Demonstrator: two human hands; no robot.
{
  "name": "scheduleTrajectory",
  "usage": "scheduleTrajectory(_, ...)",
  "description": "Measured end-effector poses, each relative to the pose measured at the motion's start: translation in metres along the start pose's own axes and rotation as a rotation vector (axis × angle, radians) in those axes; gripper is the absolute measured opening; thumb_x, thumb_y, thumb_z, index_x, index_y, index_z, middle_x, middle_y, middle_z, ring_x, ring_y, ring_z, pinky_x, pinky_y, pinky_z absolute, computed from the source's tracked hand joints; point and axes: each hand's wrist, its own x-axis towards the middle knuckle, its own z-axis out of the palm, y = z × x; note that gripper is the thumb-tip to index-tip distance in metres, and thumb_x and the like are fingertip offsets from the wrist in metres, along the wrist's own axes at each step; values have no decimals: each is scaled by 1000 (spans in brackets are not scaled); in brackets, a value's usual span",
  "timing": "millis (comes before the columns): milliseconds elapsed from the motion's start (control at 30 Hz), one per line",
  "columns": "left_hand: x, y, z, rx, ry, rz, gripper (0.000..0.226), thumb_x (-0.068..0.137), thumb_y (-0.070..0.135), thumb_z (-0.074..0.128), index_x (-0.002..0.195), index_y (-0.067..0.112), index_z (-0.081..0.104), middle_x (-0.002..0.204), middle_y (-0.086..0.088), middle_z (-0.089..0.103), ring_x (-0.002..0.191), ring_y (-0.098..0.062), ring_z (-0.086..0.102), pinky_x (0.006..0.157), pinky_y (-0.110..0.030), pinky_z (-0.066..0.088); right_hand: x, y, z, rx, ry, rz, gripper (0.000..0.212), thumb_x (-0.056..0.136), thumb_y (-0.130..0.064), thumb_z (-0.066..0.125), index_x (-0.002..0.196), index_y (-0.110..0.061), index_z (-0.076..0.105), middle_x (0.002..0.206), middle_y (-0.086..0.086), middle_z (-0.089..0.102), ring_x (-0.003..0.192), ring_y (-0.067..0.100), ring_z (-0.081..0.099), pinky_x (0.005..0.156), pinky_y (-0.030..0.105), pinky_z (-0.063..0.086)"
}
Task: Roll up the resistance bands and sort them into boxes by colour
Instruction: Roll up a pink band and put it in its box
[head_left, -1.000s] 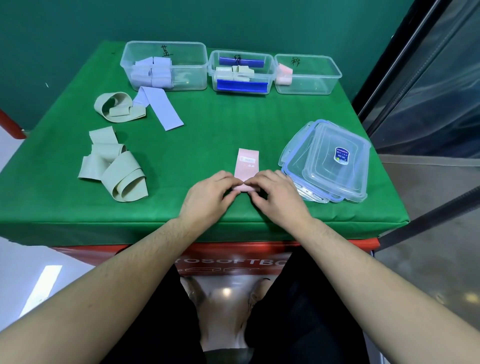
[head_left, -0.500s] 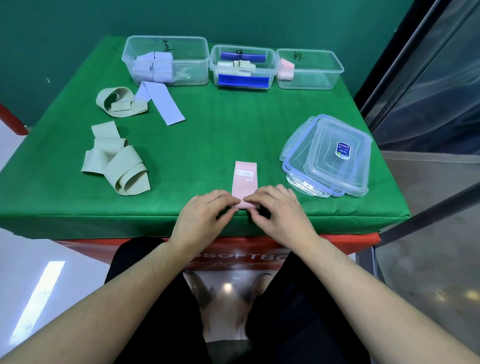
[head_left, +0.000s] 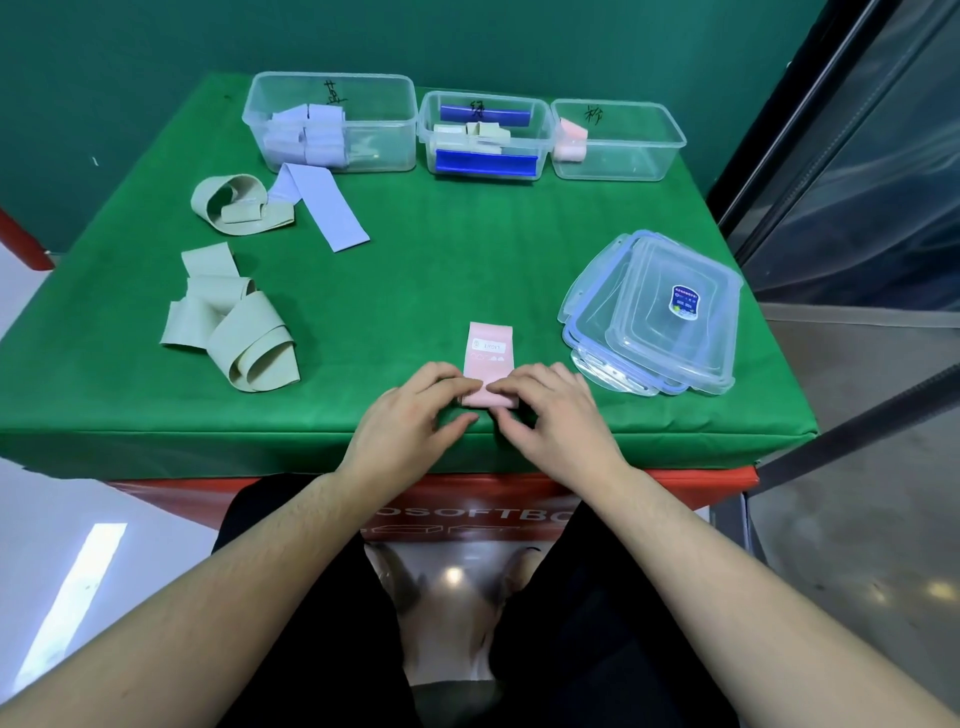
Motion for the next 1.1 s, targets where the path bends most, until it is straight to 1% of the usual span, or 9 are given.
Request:
scheduleTrajectory(100,1,0,1,-42,28,-7,21,89,25,71,109,25,70,108,16,60,69,-1,43,61,-25,44,3,-1,1,31,-10,27,24,87,-33,66,110,-28,70,101,-13,62,90,15,50,82,37,41)
scheduleTrajectory(200,5,-2,1,-44,31,-25,18,92,30,68,109,26,71,106,16,63,73,3,43,64,-27,49,5,-3,0,36,-11,33,25,87,-35,66,111,-28,70,101,-14,63,91,15,49,84,39,43)
scheduleTrajectory(333,13,-6,-3,-37,-28,-39,22,94,38,62,113,30,70,108,18,62,76,1,49,69,-31,51,6,-2,-2,0,45,-7,24,87,-33,67,111,-28,68,104,-12,62,92,19,51,82,40,43)
scheduleTrajectory(433,21,-10,-5,-55,-88,-49,22,95,37,61,114,30,70,109,16,63,83,-5,56,74,-34,52,7,-1,-1,-9,50,-15,21,86,-30,70,106,-27,70,101,-12,62,90,19,51,80,41,43)
scheduleTrajectory(533,25,-11,-6,-83,-87,-81,22,93,34,64,114,31,70,108,18,61,77,1,51,74,-32,50,10,0,1,16,39,20,20,86,-31,70,105,-29,70,101,-14,64,90,17,52,81,42,44)
scheduleTrajectory(667,21,-6,-5,-85,-33,-80,24,89,35,69,113,32,68,111,19,57,71,11,49,65,-25,42,11,2,2,54,37,49,19,86,-32,68,105,-29,69,100,-14,64,90,16,52,82,43,44)
scheduleTrajectory(800,19,-5,-2,-8,-19,-72,23,88,35,70,111,32,70,109,19,60,70,2,44,66,-31,50,13,2,3,62,18,54,22,86,-33,65,107,-28,70,101,-13,64,92,17,52,83,43,44)
scheduleTrajectory(933,25,-6,-3,22,-45,-92,23,92,40,64,114,32,70,111,18,61,81,-8,58,69,-32,52,17,2,1,11,30,42,26,86,-37,64,110,-28,70,103,-13,63,93,18,50,84,43,44)
scheduleTrajectory(1100,35,-9,-5,8,-115,-123,25,94,41,61,117,34,69,112,16,62,93,-11,61,75,-32,51,22,2,0,-42,24,9,22,85,-31,70,107,-29,69,103,-14,62,92,18,49,81,41,42)
